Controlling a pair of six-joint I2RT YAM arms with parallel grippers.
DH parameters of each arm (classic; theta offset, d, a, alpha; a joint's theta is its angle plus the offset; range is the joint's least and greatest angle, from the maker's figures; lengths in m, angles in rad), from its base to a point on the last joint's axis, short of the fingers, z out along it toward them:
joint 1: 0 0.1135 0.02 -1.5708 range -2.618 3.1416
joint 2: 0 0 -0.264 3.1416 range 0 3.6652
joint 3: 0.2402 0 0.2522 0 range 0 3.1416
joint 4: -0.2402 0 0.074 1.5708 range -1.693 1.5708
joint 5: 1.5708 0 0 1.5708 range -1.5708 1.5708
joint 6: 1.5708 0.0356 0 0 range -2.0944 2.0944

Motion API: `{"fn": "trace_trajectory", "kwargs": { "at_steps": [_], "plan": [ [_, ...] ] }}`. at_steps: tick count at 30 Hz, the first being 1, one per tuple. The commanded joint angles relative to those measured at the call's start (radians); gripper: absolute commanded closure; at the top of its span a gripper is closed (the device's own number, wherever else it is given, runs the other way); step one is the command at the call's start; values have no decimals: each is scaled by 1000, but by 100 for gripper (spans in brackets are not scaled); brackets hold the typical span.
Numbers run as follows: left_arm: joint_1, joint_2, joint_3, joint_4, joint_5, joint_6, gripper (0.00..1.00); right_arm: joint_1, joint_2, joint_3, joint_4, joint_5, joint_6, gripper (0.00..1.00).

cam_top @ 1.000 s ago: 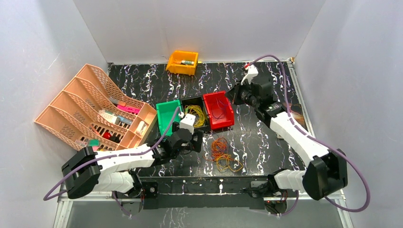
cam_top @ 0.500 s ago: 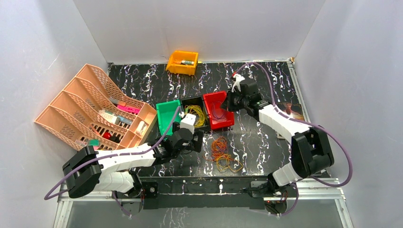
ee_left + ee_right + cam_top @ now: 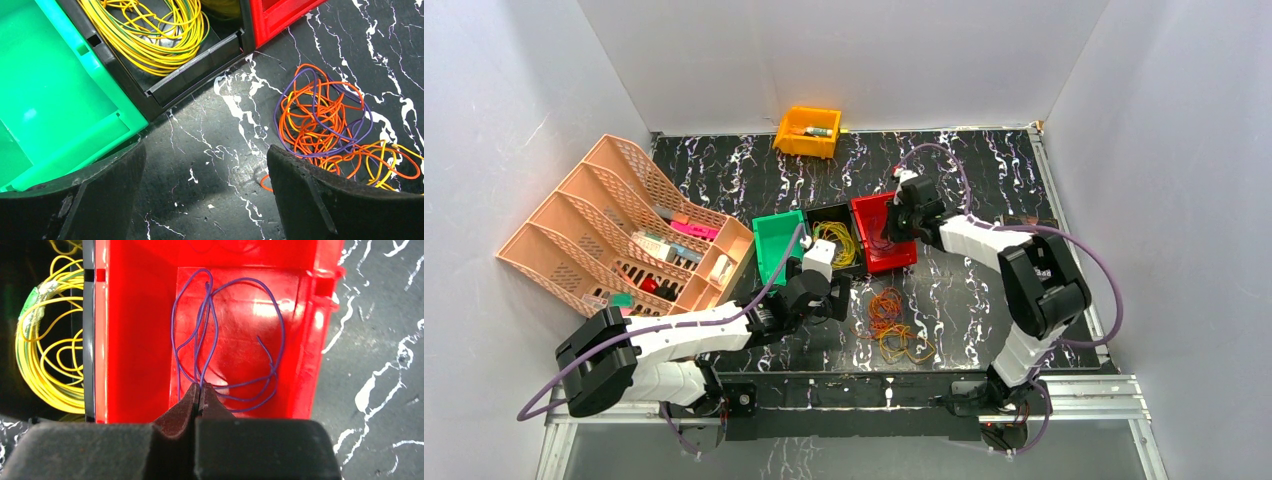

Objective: Untangle the cables

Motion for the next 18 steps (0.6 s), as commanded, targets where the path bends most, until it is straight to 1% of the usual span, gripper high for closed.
{"fn": "trace_trajectory", "kwargs": {
  "at_steps": [1,6,10,13,18],
  "plan": [
    [-2,-4,36,-22,-22,-16,10,39,60,95,78,81,-38,100],
    [-2,-16,23,-22,-23,-28,10,83,119,145,73,114,-66,100],
    [-3,-19,24,-25,-27,-28,10,101,115,152,58,176,-91,100],
    [-3,-15,26,-23,-28,-25,10,101,101,144,57,218,-105,95],
    [-2,-11,29,-25,-32,-20,10,101,57,143,37,245,-130,83]
  ]
}}
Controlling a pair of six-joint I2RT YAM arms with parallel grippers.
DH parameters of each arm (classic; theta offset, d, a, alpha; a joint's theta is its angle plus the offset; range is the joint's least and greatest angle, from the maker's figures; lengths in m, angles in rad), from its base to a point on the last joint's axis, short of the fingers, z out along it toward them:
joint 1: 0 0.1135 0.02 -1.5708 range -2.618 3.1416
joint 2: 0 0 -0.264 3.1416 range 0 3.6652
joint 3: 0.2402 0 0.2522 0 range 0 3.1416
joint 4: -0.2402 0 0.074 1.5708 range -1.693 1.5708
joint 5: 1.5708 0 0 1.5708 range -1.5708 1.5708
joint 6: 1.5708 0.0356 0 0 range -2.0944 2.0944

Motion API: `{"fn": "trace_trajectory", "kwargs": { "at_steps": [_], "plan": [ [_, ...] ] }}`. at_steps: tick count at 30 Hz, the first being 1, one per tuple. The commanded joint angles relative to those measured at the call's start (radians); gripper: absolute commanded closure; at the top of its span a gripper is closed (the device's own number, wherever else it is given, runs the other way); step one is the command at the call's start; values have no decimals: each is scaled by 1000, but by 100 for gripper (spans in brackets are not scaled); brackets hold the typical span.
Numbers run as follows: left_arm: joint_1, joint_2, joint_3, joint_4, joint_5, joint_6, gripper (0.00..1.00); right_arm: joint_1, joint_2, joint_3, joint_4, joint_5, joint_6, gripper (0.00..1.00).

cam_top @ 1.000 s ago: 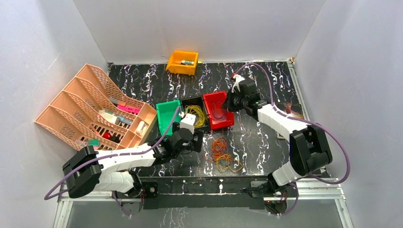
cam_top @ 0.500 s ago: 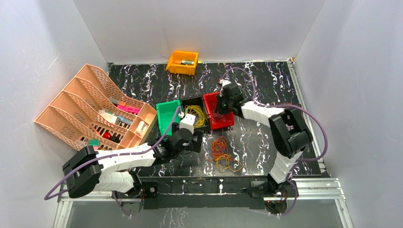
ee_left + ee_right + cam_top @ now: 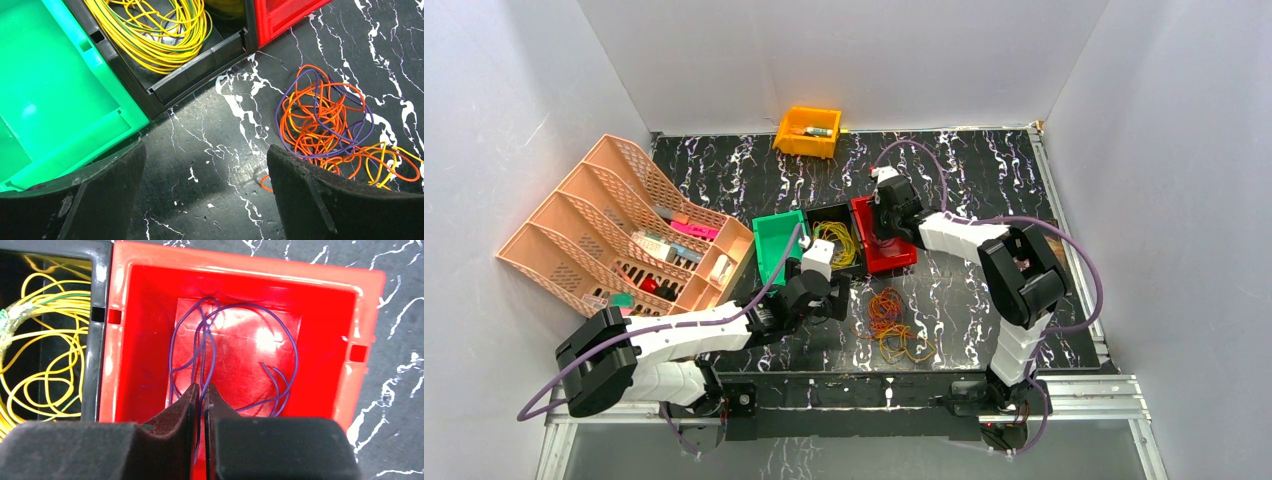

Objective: Untangle the cables

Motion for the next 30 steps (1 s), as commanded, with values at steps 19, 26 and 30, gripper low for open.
{"fn": "trace_trajectory", "kwargs": {
  "at_steps": [19,26,30],
  "plan": [
    [-2,6,79,-38,12,26,2,-2,-347,-26,-106,102,-36,63],
    [-2,11,82,21,138,58,3,-3,-533,-136,-192,56,26,63],
    [-2,56,95,61,218,80,9,-3,-655,-253,-230,-20,91,63]
  ]
}}
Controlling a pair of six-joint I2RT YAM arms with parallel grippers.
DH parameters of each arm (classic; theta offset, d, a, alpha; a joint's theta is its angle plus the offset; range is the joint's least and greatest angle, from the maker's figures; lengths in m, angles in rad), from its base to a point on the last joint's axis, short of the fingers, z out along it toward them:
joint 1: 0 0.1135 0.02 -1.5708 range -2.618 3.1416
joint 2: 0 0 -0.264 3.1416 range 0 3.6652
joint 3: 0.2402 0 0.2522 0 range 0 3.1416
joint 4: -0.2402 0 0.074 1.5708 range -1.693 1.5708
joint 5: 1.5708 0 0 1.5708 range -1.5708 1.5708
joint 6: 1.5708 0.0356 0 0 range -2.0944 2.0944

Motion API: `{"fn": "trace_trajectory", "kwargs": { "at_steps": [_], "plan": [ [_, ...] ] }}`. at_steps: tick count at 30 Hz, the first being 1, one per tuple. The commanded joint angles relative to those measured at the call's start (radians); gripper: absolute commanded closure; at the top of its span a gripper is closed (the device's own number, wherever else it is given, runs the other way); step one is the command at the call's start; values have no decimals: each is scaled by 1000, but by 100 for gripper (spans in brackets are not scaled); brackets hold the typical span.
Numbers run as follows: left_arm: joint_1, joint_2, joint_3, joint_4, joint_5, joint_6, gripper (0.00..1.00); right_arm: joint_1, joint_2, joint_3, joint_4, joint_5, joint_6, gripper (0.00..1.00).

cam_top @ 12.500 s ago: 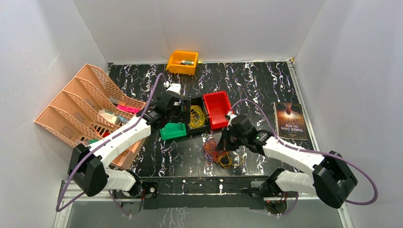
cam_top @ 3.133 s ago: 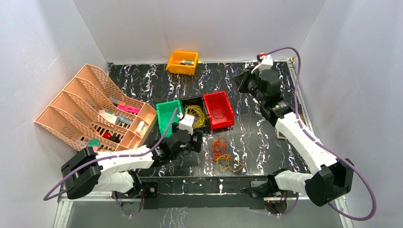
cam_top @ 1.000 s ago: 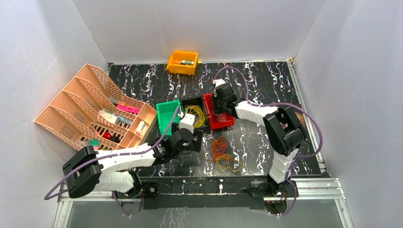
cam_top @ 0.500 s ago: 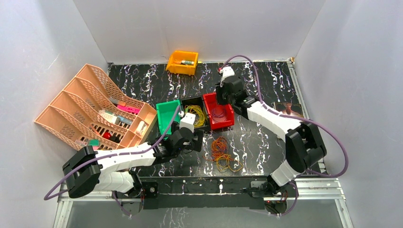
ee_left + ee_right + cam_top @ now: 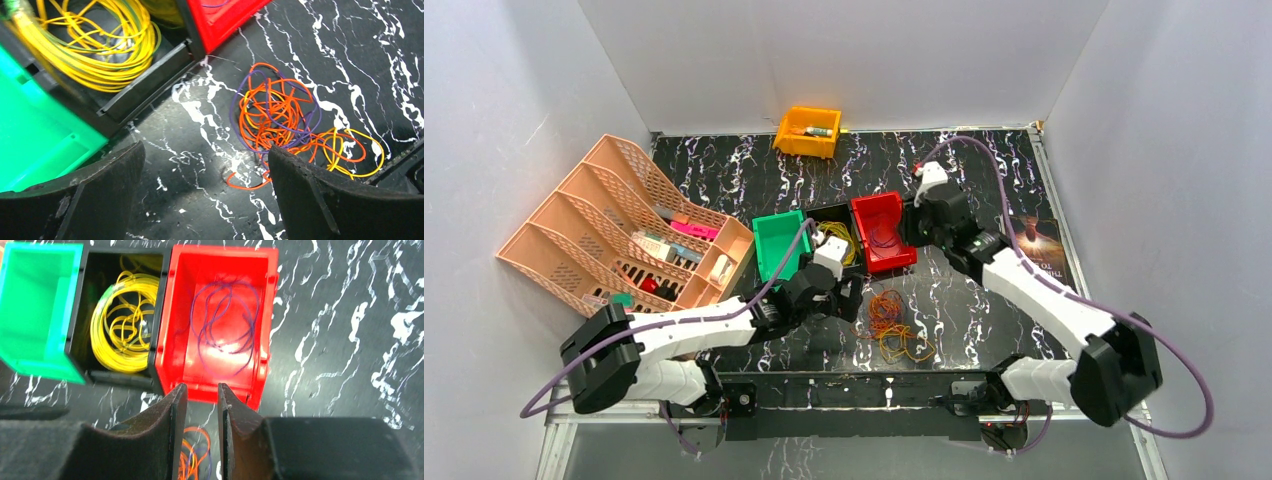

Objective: Untangle the cables

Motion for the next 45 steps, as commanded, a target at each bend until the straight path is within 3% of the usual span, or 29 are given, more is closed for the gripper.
{"fn": "trace_trajectory", "kwargs": {
  "at_steps": [1,7,15,37,45],
  "plan": [
    [-1,61,53,51,125,44,11,-2,-140,-122,-49,-97,89,63],
    [65,180,128,62,286,58,29,-2,-291,-296,-53,-163,174,63],
    [157,271,178,83,440,69,48,-1,-328,-336,-66,-168,198,64],
    [178,438,263,107,500,103,57,-3,-342,-316,-116,-122,172,64],
    [179,399,271,72,483,119,79,-1,-340,-319,-89,-115,179,64]
  ]
}}
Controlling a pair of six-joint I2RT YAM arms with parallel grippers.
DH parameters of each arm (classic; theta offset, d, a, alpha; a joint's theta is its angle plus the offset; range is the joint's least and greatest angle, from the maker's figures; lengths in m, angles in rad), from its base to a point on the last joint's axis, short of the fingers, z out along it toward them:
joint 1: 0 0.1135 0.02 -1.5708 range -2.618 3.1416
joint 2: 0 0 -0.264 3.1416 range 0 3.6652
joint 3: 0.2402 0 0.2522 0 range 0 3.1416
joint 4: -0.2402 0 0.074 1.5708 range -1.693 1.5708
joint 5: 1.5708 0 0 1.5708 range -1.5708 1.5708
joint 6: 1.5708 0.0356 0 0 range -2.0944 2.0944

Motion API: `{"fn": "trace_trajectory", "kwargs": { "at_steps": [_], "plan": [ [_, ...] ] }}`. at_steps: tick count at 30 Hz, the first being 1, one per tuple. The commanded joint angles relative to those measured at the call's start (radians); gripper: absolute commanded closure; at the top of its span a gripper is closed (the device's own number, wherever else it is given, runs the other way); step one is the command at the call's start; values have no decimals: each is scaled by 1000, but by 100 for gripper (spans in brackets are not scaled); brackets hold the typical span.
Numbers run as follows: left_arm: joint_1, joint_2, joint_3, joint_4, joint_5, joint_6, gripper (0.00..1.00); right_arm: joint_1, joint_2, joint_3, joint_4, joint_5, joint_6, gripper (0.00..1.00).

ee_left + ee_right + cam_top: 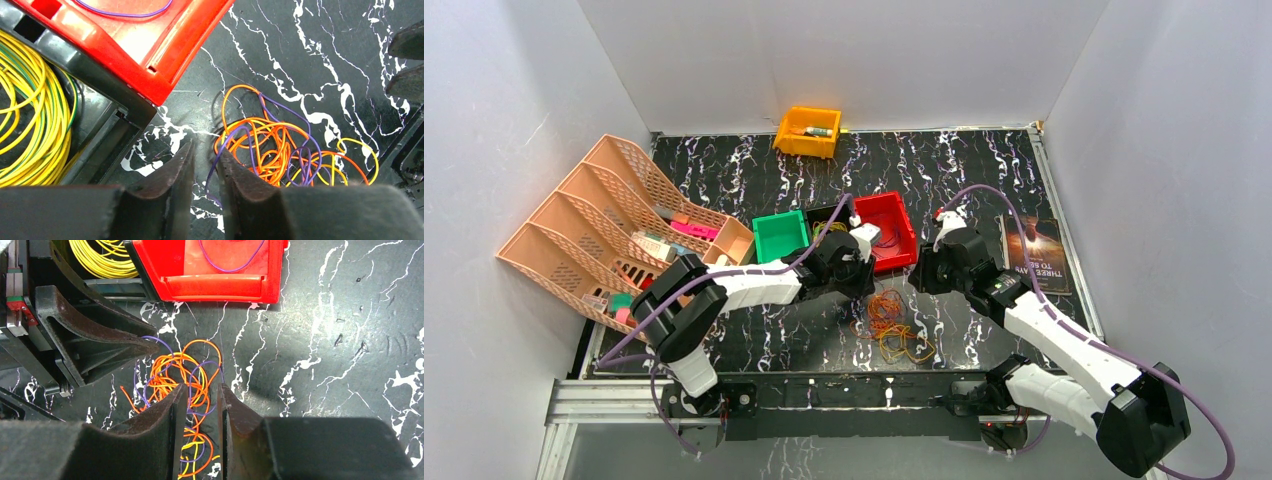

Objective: Untangle the cables

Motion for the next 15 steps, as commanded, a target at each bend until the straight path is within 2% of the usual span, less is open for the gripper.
{"fn": "trace_trajectory", "kwargs": {
  "at_steps": [1,8,11,15],
  "plan": [
    [5,-56,33,-32,-8,26,82,-3,-16,18,33,9,-2,64],
    [6,-106,42,-78,-45,49,100,-1,-9,5,57,-1,6,64],
    [6,-128,55,-106,-46,64,100,-2,-11,-3,74,-17,1,64],
    [6,-162,69,-134,5,85,100,-1,-20,-41,179,-139,-36,63]
  ]
}}
